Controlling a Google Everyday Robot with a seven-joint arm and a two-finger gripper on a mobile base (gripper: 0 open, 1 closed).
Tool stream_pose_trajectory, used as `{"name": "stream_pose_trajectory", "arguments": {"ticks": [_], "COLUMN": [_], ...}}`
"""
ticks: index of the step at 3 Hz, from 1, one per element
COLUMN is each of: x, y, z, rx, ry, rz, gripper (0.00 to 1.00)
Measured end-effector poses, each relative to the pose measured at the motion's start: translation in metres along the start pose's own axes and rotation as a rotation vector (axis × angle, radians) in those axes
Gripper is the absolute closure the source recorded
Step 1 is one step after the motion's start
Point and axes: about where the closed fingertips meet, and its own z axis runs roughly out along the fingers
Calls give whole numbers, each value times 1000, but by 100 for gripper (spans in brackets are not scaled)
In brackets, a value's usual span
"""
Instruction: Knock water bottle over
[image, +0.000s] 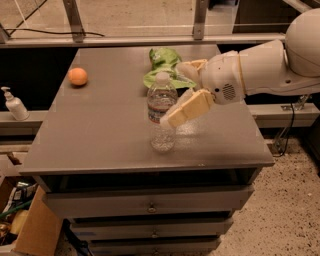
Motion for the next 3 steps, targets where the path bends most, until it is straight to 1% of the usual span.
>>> {"name": "stream_pose_trajectory", "arguments": {"ticks": [1, 2, 3], "x": [-19, -33, -43], "y": [-6, -15, -22], "z": [27, 54, 80], "rx": [-16, -28, -39], "ry": [-33, -40, -39], "rz": [-31, -68, -92], "gripper": [0, 0, 0]}}
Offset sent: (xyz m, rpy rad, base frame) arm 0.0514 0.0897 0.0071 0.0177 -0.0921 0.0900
